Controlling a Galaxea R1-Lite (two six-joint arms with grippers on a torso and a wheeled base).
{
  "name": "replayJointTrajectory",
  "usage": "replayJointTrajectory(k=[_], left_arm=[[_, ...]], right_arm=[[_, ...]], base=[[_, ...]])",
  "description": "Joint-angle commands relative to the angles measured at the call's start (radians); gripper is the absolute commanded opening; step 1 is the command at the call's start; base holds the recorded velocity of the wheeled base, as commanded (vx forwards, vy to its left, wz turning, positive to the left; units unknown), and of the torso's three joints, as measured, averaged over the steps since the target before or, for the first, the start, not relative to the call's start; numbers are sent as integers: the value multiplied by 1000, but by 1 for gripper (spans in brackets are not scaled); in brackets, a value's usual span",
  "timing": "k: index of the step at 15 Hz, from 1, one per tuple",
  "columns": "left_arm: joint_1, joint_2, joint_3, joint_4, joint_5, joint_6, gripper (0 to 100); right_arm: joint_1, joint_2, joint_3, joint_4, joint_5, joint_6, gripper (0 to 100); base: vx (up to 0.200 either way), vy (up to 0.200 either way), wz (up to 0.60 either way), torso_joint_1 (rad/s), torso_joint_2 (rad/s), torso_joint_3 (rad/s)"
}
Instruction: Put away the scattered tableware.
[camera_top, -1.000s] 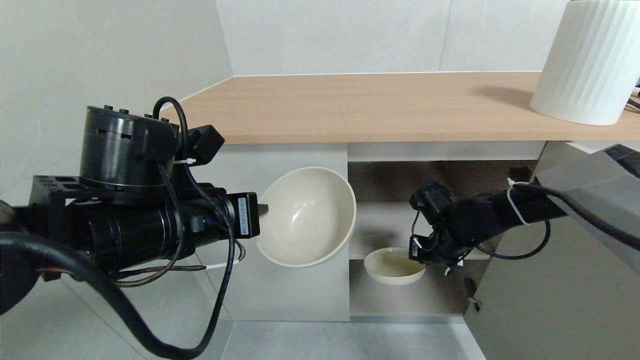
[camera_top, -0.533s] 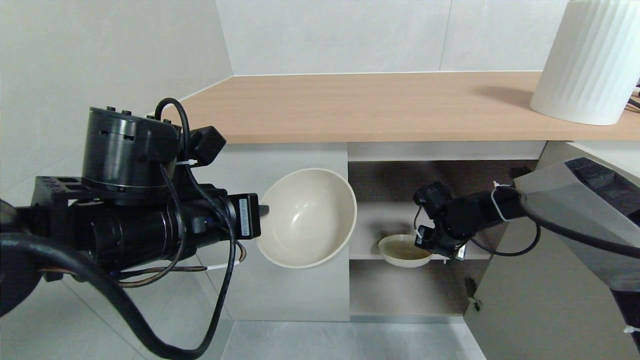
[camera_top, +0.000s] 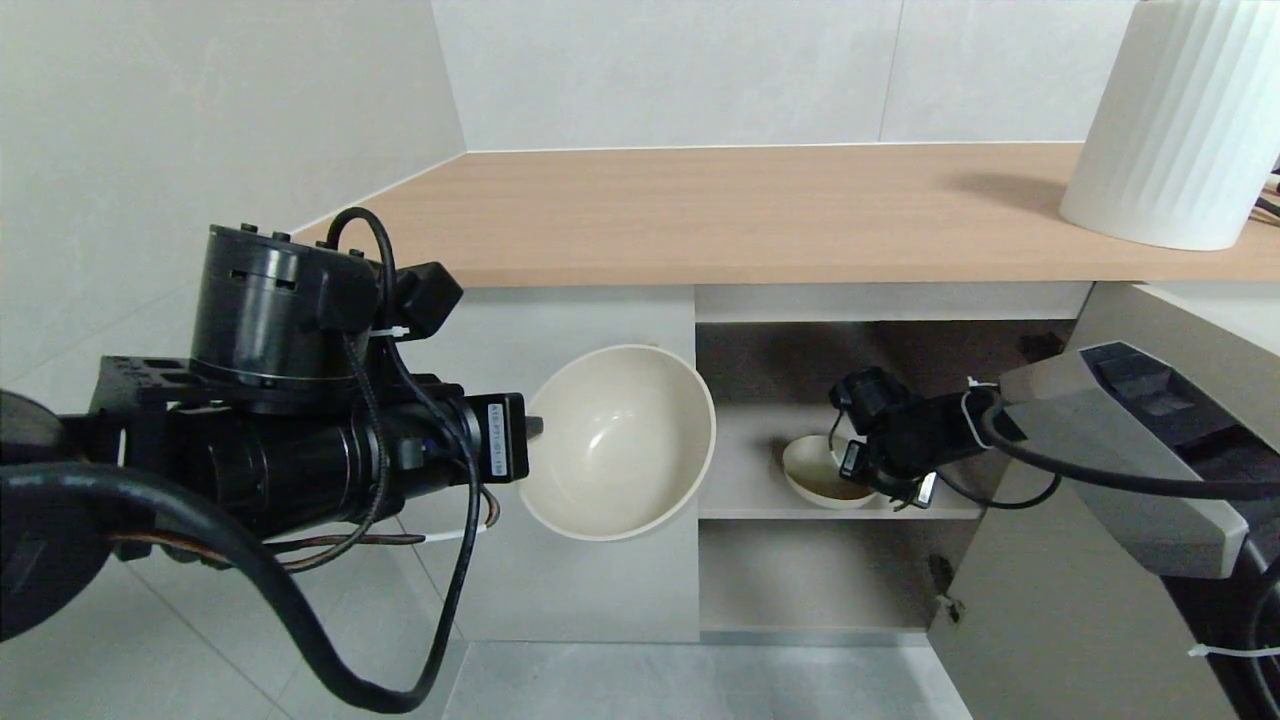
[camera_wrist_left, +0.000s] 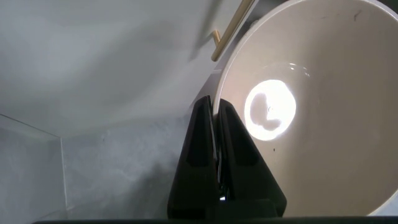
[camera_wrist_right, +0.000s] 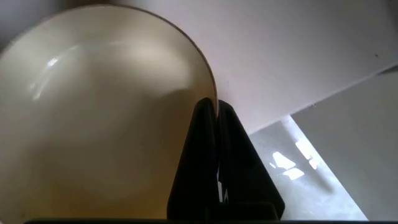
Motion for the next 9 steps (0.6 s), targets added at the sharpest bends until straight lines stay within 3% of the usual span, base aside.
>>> replayJointTrajectory(k=[1,8,9], left_arm=[[0,8,0,0,1,0,0],[0,14,0,0,1,0,0],[0,12,0,0,1,0,0]], right_arm=[[-1,27,-14,-6,-9,-1,0],[-1,19,-29,-31,-25,1,0],[-1,19,-29,-37,-25,1,100]], base=[[0,0,0,0,0,0],[0,0,0,0,0,0],[0,0,0,0,0,0]])
